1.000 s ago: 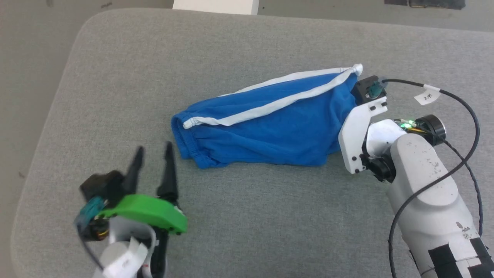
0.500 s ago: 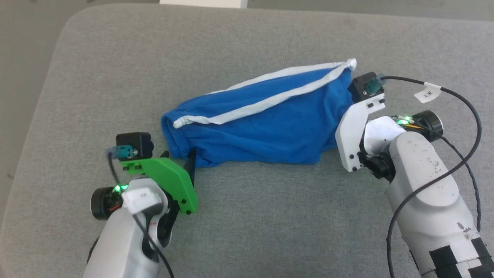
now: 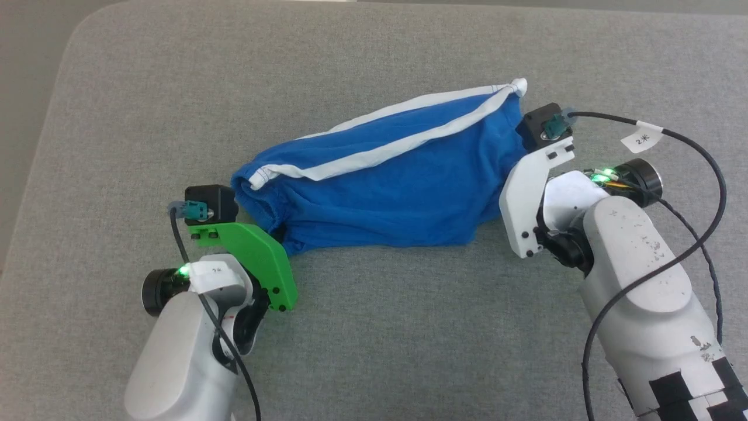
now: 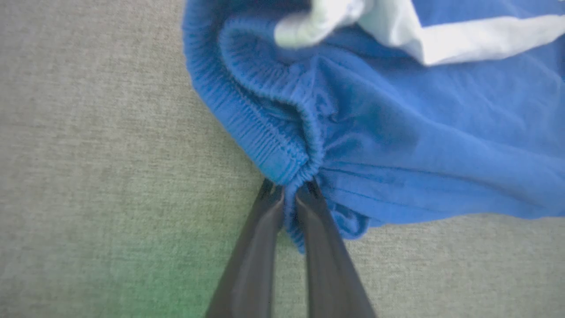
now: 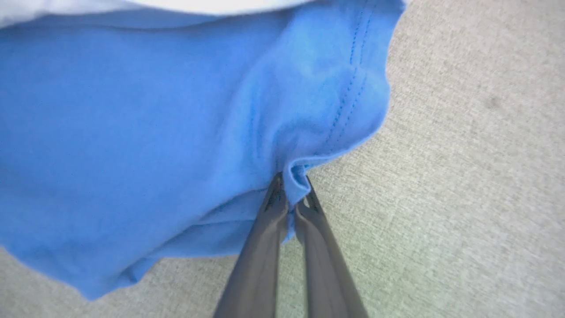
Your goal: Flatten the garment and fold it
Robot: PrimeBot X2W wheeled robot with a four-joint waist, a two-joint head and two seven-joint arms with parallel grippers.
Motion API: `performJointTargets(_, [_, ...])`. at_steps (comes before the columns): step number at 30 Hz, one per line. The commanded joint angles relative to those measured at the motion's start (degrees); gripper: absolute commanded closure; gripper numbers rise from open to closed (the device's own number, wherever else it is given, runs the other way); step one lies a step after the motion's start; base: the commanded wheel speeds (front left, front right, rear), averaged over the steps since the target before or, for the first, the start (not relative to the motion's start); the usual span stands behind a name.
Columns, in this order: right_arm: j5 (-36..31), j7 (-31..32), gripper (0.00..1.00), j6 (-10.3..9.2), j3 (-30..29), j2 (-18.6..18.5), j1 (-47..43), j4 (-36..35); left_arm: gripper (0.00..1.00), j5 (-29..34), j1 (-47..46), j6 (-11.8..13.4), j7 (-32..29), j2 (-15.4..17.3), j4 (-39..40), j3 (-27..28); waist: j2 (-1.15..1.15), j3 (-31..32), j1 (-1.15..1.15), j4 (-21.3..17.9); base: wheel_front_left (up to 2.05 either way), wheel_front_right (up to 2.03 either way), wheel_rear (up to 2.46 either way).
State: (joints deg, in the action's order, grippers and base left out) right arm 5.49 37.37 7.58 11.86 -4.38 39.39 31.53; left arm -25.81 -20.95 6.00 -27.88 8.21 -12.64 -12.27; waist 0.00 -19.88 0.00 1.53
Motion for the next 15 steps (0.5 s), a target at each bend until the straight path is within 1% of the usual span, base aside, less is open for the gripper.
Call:
performJointTargets(1, [0.47,0.39,1.00,-0.09,0.18,-0.73,-0.81,0.41,1.00,-0.42,0.80,-0.54,-0.32,0.15,-1.21,-0.41,0.00,0.31,0.00,0.16,0.00,0.00,0.00])
performJointTargets(4, [1.37,0.36,1.00,-0.09,0.17,-1.25,-1.26,-0.42,1.00,-0.83,1.14,-0.88,0.01,0.59,0.03,-0.13,0.00,1.18,0.00,0.47,0.00,0.00,0.00])
performJointTargets(8, [3.35,0.59,1.00,-0.09,0.09,-2.67,-3.20,-3.16,1.00,-1.33,2.26,-0.73,0.10,1.41,3.12,0.56,0.00,3.08,0.00,0.84,0.00,0.00,0.00])
performJointTargets(12, [5.74,1.02,1.00,-0.09,0.32,-4.75,-7.13,-8.18,1.00,-1.84,4.53,-0.66,-0.76,2.53,7.81,0.94,0.00,5.32,0.00,0.77,0.00,0.00,0.00])
performJointTargets(15, [7.46,2.02,1.00,-0.09,0.21,-6.55,-11.63,-13.19,1.00,-1.65,7.26,-0.49,-1.90,3.78,11.11,0.72,0.00,6.89,0.00,0.66,0.00,0.00,0.00])
